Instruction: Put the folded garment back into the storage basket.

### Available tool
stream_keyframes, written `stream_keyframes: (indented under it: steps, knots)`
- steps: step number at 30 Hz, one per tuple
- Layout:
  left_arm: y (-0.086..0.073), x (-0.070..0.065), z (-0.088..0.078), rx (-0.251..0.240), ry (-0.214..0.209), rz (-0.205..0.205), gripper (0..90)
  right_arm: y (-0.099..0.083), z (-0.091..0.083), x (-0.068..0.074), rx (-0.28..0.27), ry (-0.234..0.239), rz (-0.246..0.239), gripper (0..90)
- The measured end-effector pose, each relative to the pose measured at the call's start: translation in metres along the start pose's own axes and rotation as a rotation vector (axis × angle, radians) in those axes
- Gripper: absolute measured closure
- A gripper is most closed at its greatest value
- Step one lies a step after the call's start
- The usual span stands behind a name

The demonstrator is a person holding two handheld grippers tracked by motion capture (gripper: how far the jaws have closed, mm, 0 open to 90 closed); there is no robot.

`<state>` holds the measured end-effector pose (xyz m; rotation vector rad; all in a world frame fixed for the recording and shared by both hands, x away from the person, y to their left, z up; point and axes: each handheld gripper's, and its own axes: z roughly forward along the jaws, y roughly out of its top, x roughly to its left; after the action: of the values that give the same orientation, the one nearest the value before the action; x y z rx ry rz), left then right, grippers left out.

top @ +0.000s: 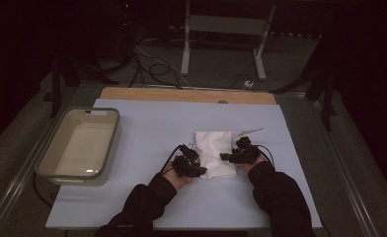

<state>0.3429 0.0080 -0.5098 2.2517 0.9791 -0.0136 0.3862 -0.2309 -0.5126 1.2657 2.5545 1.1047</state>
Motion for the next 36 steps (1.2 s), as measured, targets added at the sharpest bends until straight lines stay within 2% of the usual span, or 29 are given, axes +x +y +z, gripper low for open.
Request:
stream_keyframes:
  steps: [7,11,17,27,32,34,36]
  knots:
    - [0.001,0.000,-0.001,0.005,0.004,-0.016,79.5,0.002,0.000,0.004,0.006,-0.010,-0.011,67.4]
    - [0.002,-0.001,-0.001,0.008,0.008,-0.009,81.0,0.002,-0.001,0.005,0.007,-0.018,-0.012,68.2]
    - [0.003,-0.002,-0.002,0.017,0.012,0.006,82.5,0.003,-0.002,0.009,0.013,-0.036,-0.005,71.0]
    - [0.007,-0.001,-0.006,0.027,0.013,0.017,82.6,0.007,-0.007,0.012,0.001,-0.037,0.005,71.2]
    - [0.011,0.002,-0.015,0.029,0.014,0.025,82.6,0.012,-0.011,0.016,-0.009,-0.033,0.011,71.3]
    - [0.011,0.002,-0.016,0.023,0.012,0.016,82.6,0.013,-0.011,0.017,-0.013,-0.032,0.014,71.2]
    - [0.012,0.004,-0.019,0.030,0.011,0.028,82.6,0.016,-0.012,0.019,-0.017,-0.033,0.021,71.3]
